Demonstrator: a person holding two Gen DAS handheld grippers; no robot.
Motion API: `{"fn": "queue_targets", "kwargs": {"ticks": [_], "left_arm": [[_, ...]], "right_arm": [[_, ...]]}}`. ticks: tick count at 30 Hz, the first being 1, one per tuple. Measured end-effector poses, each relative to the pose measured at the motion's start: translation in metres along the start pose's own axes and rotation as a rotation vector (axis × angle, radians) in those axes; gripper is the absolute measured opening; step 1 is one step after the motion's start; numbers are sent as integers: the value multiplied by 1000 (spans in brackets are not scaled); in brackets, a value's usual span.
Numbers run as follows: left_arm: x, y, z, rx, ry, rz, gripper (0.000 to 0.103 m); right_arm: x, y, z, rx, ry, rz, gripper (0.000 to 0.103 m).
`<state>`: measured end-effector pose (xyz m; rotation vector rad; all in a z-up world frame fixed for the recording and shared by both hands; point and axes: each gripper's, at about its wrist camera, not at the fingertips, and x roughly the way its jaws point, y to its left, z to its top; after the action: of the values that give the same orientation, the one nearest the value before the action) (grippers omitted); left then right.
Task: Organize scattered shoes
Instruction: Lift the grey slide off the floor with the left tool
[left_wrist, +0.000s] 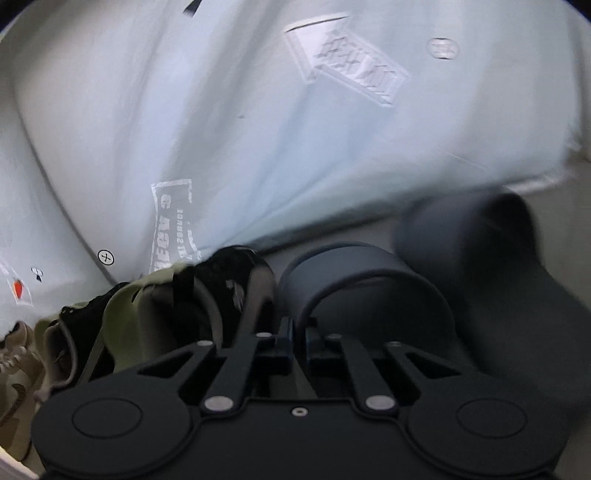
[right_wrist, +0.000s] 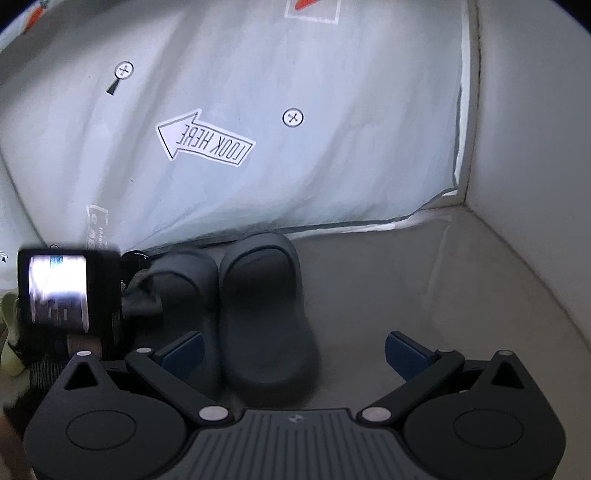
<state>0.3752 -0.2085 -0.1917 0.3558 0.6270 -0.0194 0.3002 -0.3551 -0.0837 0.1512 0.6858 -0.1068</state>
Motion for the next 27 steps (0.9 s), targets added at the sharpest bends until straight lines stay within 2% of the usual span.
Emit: {"fn": "queue_targets", "kwargs": {"ticks": [4,8,18,27], "left_arm": [[-44,2,-29,37,14,-67,6],[-97,10,-67,76,24,-102,6],[-193,52,-143,58,60,-164,6],[-249,90,-195,74,57,-241,6]], "right_arm": [[-27,-2,-9,2,-13,-7,103],[-62,-4,-25,9,-20,-11,103],[-143,12,-83,-35,-32,-5,103],[-177,51,-168,19,125,12,103]]}}
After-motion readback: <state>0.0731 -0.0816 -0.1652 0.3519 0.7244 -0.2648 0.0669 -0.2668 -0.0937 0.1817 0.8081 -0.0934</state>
